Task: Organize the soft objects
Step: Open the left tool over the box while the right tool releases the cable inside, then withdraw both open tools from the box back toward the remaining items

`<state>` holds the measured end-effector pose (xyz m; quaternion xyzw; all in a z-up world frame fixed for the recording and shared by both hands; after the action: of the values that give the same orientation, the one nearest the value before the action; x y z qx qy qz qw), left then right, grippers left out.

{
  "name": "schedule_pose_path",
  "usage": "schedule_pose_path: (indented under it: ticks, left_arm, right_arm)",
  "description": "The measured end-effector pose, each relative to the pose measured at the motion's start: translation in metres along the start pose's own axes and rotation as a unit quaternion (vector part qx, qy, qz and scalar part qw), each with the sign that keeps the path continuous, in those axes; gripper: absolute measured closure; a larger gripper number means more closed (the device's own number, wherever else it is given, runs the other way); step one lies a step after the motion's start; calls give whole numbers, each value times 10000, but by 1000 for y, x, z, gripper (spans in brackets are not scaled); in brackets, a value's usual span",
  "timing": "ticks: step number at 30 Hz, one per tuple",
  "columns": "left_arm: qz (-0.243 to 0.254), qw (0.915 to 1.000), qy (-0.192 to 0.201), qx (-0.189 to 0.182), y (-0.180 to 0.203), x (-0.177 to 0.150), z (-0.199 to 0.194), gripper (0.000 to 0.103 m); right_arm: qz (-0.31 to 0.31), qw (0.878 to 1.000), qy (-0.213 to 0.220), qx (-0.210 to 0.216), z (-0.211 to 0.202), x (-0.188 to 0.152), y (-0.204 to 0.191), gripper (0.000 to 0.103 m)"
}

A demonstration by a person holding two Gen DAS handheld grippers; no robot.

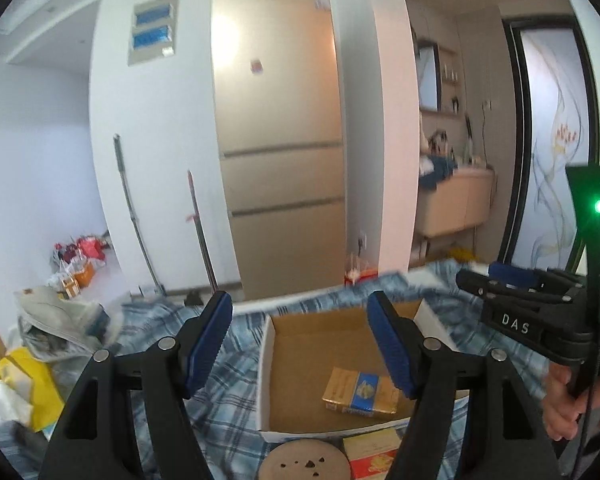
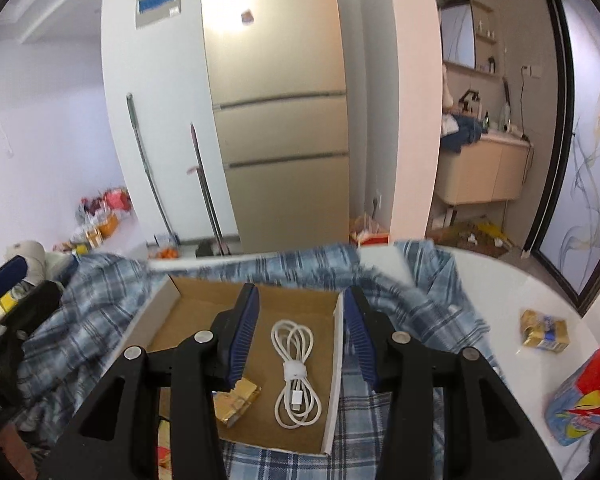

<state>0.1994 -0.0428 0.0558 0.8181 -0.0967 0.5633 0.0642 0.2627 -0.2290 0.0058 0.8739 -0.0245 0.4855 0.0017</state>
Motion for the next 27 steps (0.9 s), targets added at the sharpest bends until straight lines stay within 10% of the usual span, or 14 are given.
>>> schedule_pose_path:
  ticks: [8,10,18,27]
  left_arm:
    - [-91,9954,952,19,3,24,-97,13]
    - [-64,9928,1198,15,4,26,-119,0]
    - [19,9873,1583,145,4,9,-165,0]
    - [231,9854,1670,220,8,-20,-178,0]
  right_arm:
    - [26,9975,679,215,-80,10,-2,53]
    - [-4,9955,914,245,-100,10,-5,42]
    - [262,9808,1806,687,-156,1,-8,0]
    - [42,9765,2114,406,-169,-27,-11,0]
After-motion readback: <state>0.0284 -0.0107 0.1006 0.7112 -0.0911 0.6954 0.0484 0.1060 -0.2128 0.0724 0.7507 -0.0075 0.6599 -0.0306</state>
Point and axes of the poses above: each gripper's, at about its wrist camera, not at the fingertips, and z roughly the way its jaws point, y to its right, x to its top, the point moved 4 cm from there along z, roughly the way its jaws point, and after that the axes turned 6 degrees about -x, right-handed, at the moved point
